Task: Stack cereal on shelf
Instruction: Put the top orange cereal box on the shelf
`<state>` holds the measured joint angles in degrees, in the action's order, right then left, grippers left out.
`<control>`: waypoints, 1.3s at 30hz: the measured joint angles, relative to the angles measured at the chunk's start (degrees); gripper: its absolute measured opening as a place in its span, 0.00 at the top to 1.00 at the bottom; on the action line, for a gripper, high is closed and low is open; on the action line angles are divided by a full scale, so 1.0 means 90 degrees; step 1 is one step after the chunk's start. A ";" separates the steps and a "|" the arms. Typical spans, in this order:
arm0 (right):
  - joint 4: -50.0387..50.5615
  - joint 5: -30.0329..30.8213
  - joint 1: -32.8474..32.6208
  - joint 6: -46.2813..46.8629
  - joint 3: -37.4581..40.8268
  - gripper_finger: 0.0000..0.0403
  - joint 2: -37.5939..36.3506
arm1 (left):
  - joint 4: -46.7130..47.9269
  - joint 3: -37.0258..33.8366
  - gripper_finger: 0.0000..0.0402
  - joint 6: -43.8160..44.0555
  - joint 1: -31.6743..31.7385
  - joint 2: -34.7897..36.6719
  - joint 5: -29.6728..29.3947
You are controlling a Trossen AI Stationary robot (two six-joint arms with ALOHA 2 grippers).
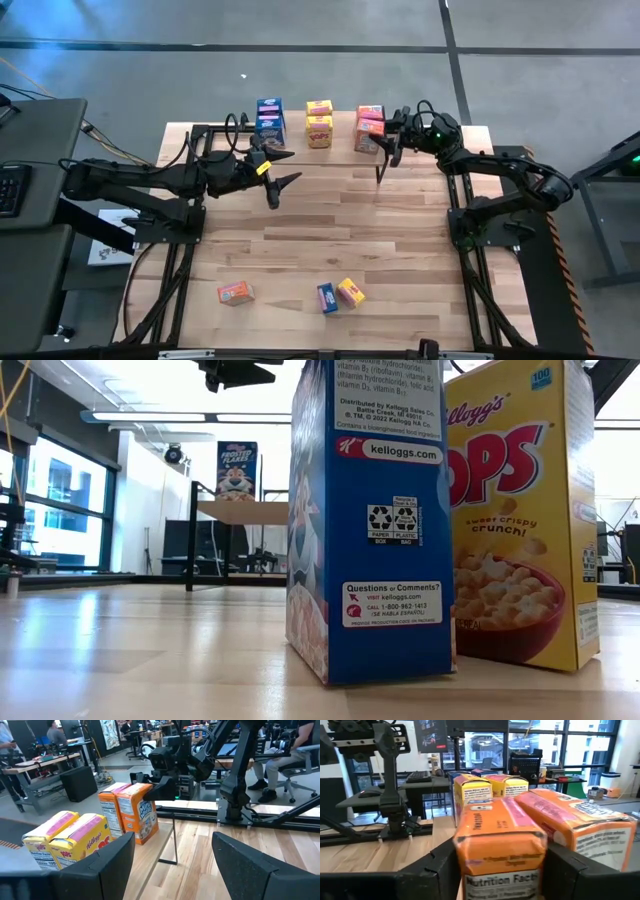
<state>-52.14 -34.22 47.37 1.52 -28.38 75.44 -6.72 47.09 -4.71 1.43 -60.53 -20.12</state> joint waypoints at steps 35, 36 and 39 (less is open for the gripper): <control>0.3765 0.0485 -0.0273 0.0168 0.0000 0.43 -0.2915 | 0.0000 0.0000 0.37 0.0000 -0.0001 0.0000 -0.0001; 0.3970 0.0481 -0.0383 0.0177 0.0000 0.43 -0.2984 | -0.0001 0.0000 0.37 0.0000 0.0000 0.0000 0.0000; 0.4454 0.0477 -0.0817 0.0171 0.0000 0.43 -0.3026 | 0.0000 0.0000 0.37 0.0000 -0.0002 0.0000 0.0000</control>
<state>-12.06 -29.93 40.02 3.06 -28.38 48.20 -6.72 47.09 -4.71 1.41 -60.53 -20.12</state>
